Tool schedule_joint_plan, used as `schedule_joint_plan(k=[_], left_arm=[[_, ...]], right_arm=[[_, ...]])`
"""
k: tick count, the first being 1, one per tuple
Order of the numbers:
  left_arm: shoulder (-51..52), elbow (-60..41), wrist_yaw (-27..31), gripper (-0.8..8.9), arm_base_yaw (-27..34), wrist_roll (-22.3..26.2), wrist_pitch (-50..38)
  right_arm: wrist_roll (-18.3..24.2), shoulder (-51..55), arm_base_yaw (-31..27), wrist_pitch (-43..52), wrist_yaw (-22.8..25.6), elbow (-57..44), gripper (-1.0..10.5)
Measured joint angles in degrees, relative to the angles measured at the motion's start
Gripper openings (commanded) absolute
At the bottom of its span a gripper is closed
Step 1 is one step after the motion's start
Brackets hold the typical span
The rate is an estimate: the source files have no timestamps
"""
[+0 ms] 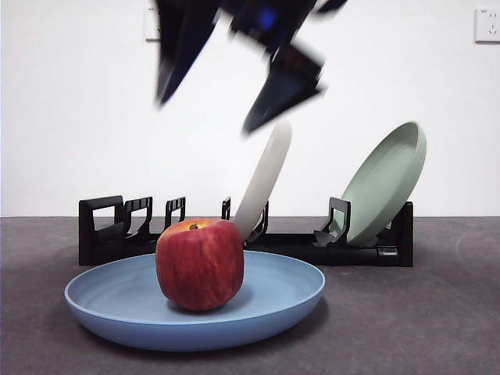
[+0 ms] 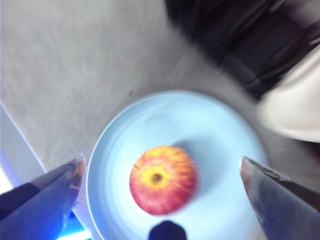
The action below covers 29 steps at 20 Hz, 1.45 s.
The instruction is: Take the blue plate from the plate rack,put the plate on the table,take the apple from the table,put the apple in the plate
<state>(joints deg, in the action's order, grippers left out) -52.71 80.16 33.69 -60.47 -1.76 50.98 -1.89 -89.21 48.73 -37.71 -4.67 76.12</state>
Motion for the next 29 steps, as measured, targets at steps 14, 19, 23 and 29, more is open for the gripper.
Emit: schedule_joint_plan(k=[14, 19, 23, 29], left_arm=[[-6.47, -2.89, 0.20, -0.09, 1.22, -1.27, 0.09], [-2.71, -18.32, -4.87, -0.09, 4.11, -2.19, -11.89], [1.70, -34.03, -12.09, -0.09, 7.52, -4.46, -26.93], [4.83, -46.90, -16.11, -0.03, 9.92, -6.71, -40.15]], right_arm=[[0.17, 30.21, -6.80, -13.94, 9.40, -0.02, -0.1], [-0.63, 37.53, -6.80, -9.33, 9.18, -9.35, -0.1], [-3.45, 44.13, -6.80, 1.77, 9.03, -25.83, -0.1], [-5.40, 46.03, -6.78, 12.22, 4.87, -39.95, -0.1]])
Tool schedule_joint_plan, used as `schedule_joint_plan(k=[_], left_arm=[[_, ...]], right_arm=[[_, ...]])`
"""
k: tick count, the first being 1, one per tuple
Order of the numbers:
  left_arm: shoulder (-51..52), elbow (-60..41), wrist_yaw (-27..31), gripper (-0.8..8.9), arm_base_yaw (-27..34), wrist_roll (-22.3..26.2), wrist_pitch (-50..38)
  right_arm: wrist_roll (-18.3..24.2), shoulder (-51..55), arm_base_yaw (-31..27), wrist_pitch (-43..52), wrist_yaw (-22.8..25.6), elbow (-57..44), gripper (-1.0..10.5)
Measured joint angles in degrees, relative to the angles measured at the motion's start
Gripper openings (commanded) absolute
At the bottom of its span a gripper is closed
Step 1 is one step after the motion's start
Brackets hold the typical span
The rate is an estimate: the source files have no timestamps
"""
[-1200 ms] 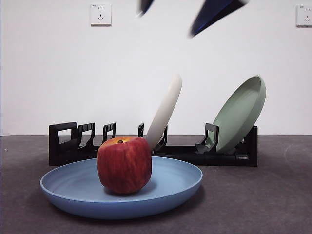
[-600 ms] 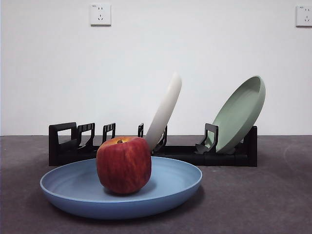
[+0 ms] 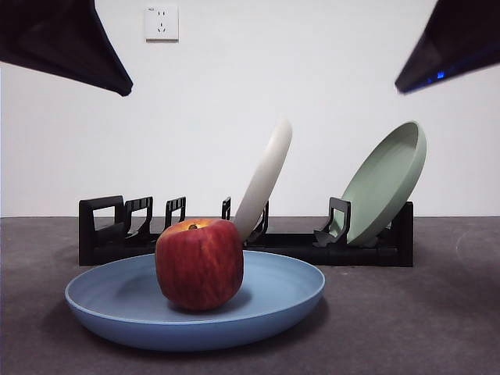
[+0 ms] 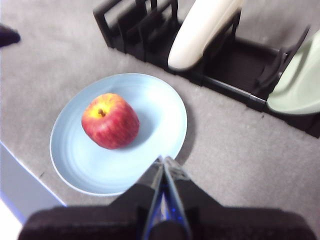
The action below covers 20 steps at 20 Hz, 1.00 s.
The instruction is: Take the blue plate from the plate rack,put the plate on the table,take the apple from the table,put the apple in the plate
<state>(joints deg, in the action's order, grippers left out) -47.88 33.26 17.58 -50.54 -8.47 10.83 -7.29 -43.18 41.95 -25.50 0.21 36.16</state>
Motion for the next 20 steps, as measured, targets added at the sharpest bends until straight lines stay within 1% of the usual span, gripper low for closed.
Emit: schedule_joint_plan(k=[13, 15, 17, 18, 20], left_arm=[[0.44, 0.07, 0.00, -0.03, 0.00, -0.15, 0.11], [2.67, 0.07, 1.92, -0.03, 0.74, 2.12, 1.05], [6.80, 0.07, 2.71, -0.03, 3.67, 4.48, 0.98], [9.14, 0.07, 2.38, -0.03, 6.40, 5.07, 0.72], [13.55, -0.68, -2.32, -0.03, 13.35, 5.55, 0.04]], right_arm=[[-0.04, -0.46, -0.02, 0.63, 0.00, 0.04, -0.1], [-0.04, -0.44, -0.02, 0.61, 0.00, 0.04, -0.1], [-0.04, -0.44, -0.02, 0.61, 0.00, 0.02, -0.1], [-0.04, -0.44, -0.02, 0.59, 0.00, 0.04, -0.1], [-0.02, -0.44, -0.02, 0.61, 0.00, 0.02, -0.1]])
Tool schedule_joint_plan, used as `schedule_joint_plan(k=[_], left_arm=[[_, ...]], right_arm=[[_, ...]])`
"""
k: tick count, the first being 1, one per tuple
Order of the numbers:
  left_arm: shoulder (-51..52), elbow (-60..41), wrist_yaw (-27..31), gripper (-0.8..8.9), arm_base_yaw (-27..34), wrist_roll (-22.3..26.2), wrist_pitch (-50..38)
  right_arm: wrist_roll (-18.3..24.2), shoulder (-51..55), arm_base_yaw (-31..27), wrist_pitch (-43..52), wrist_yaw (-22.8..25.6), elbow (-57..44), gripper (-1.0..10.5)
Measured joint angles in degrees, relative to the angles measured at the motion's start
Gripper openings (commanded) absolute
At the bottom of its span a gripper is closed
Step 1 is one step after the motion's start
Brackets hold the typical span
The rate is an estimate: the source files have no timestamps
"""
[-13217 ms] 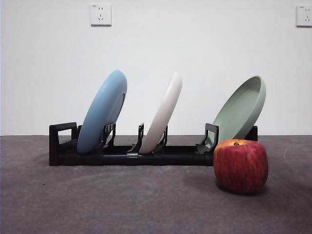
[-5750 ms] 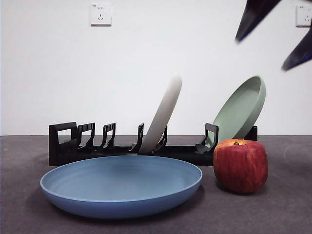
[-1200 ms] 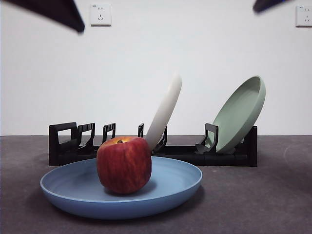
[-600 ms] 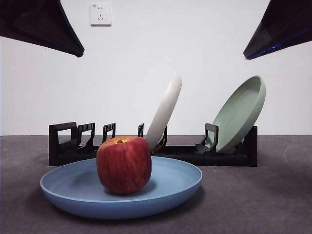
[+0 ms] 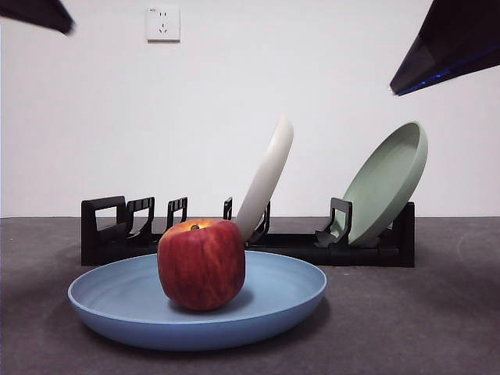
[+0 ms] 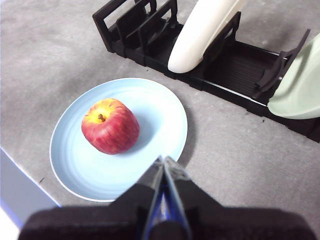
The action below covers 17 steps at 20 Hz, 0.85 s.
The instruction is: Take the blue plate from the plate rack,put the plate on the table,take the apple from the table,put the apple in the plate
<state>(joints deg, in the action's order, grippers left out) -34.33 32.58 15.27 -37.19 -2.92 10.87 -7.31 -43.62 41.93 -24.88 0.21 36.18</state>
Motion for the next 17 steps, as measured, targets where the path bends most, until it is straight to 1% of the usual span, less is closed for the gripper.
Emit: schedule_joint_plan(k=[2, 3, 5, 9, 13, 17], left_arm=[[5.42, -3.02, -5.51, -0.03, 7.96, 0.28, -0.09], [8.39, -5.09, -6.75, -0.03, 11.78, 0.33, -0.04], [14.69, -9.46, -7.39, -0.03, 18.84, 0.33, -0.24], [23.67, -18.47, -7.76, -0.03, 28.44, 0.33, -2.91], [30.01, -26.45, -7.78, -0.03, 34.25, 0.33, -3.26], [32.65, -30.08, -7.85, -0.03, 37.09, 0.33, -3.28]], right_arm=[[-0.02, 0.00, 0.00, 0.00, 0.00, 0.02, -0.1], [-0.02, 0.00, 0.00, -0.02, 0.00, 0.00, -0.1], [-0.02, 0.00, 0.00, -0.02, 0.00, 0.02, -0.1], [-0.02, 0.00, 0.00, -0.02, 0.00, 0.02, -0.1], [-0.02, 0.00, 0.00, 0.00, 0.00, 0.02, -0.1], [-0.02, 0.00, 0.00, 0.00, 0.00, 0.02, -0.1]])
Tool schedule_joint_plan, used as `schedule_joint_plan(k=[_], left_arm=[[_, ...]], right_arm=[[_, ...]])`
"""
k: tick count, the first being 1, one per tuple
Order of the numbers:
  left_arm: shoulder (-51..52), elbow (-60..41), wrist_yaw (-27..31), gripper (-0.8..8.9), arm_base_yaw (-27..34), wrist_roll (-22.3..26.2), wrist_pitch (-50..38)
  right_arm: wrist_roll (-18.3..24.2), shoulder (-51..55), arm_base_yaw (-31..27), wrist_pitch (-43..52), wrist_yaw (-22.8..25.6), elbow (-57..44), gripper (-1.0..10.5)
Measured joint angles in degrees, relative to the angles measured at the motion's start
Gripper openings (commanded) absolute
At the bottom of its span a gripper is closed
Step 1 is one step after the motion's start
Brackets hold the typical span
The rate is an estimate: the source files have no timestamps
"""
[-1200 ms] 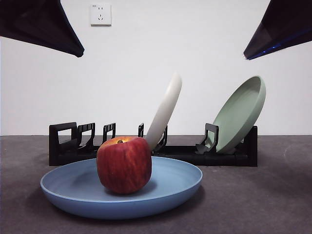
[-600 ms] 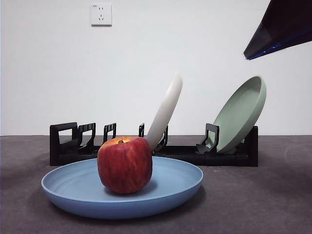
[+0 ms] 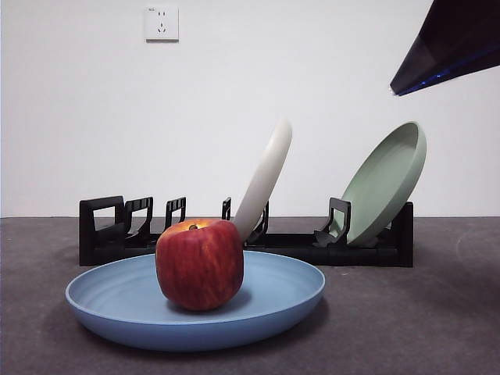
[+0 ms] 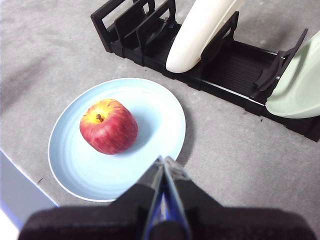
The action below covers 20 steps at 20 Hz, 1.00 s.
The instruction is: Take the blue plate from the plate rack,put the plate on the table,take the apple from the table,put the apple in the plate
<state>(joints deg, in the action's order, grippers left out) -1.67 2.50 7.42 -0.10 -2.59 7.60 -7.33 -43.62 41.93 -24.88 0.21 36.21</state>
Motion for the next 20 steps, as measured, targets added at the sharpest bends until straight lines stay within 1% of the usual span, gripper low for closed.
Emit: schedule_joint_plan(k=[7, 12, 20], left_arm=[[1.40, -1.14, -0.48, -0.03, 0.44, -0.02, 3.76], [1.40, -1.14, -1.25, -0.03, 0.44, -1.97, 3.74], [1.40, -1.14, -1.40, -0.03, 0.44, -2.01, 3.74]], right_arm=[[0.00, 0.00, 0.00, -0.02, 0.00, 0.00, -0.1], [0.00, 0.00, 0.00, -0.02, 0.00, 0.00, -0.1], [0.00, 0.00, 0.00, -0.02, 0.00, 0.00, -0.1]])
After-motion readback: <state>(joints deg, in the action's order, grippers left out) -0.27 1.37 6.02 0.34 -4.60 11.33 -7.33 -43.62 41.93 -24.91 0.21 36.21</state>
